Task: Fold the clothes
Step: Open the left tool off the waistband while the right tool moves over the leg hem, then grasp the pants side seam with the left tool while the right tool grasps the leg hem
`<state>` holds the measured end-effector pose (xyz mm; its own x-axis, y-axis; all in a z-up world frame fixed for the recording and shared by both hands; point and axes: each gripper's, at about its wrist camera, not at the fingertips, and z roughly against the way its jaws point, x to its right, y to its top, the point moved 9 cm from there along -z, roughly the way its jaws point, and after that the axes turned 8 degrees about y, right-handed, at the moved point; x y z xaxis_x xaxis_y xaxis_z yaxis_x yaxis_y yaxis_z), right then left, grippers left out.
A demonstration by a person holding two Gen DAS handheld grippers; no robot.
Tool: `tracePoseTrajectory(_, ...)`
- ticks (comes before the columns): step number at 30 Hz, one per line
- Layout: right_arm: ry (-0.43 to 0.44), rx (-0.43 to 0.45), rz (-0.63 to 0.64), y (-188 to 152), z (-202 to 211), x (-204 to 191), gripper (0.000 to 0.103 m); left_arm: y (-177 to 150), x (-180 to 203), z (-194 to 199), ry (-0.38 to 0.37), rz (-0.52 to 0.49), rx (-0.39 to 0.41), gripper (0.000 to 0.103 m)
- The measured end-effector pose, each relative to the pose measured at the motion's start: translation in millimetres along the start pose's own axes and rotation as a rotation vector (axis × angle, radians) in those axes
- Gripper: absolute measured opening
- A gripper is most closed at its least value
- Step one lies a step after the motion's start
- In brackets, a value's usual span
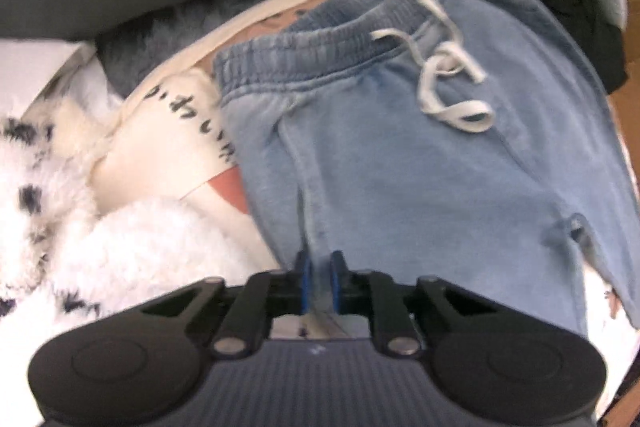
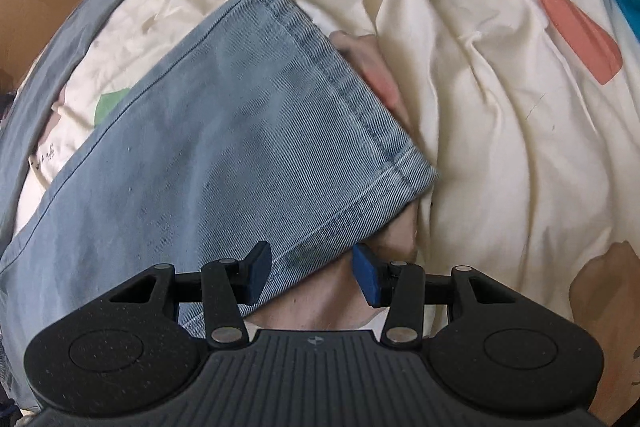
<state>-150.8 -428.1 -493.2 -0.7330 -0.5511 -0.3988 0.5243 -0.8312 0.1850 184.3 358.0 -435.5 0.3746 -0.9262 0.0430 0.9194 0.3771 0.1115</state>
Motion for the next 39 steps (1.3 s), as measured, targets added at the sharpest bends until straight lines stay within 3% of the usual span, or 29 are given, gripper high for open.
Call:
tracePoseTrajectory(2,-0.003,-0.006,0.003,-3.0,-0.9,-1.1,0.051,0.7,-5.4,-9.2,0.018,0.013,-0.004,0.009)
tracePoseTrajectory(4,-0.014,-0.008,-0.002,-5.3,-1.1,1.3,0.051,2.5,-11.0,-18.1,0.053,0.011,-0.001,0.003)
tracePoseTrajectory(10,-0.018,-0.024,-0.028,-9.0,-4.5,5.6,0.051,8.4,-20.8,-24.7,0.108,0.051,0.051,0.003)
tracePoseTrajectory(14,0.029,-0.017,-0.037,-8.7,-3.0,-0.8,0.052,1.7,-18.4,-2.3,0.083,0.062,0.073,0.006)
tracePoseTrajectory(16,0.042,-0.012,-0.044,-7.9,-3.7,-2.2,0.052,-4.9,-17.9,10.9,0.066,0.078,0.083,0.015)
tracePoseTrajectory(18,0.051,-0.013,-0.055,-8.3,-5.2,-2.3,0.052,-14.2,-9.3,18.6,0.01,0.092,0.067,0.018)
tracePoseTrajectory(22,0.06,-0.02,-0.064,-11.4,-6.4,-1.9,0.052,-37.3,11.3,28.6,-0.097,0.114,0.027,0.018)
tracePoseTrajectory(26,0.067,-0.023,-0.088,-12.2,-6.9,-1.8,0.052,-61.4,29.6,19.0,-0.148,0.121,-0.012,0.016)
tracePoseTrajectory(32,0.056,-0.035,-0.047,-9.6,-4.3,-6.2,0.052,-76.6,34.2,-17.3,-0.136,0.15,-0.04,0.01)
tracePoseTrajectory(34,0.05,-0.033,-0.042,-8.8,-1.8,-5.9,0.052,-77.5,29.9,-28.7,-0.113,0.157,-0.043,0.003)
tracePoseTrajectory(39,0.042,-0.026,-0.046,-8.9,1.0,-6.1,0.052,-68.9,23.2,-38.6,-0.05,0.164,-0.01,0.003)
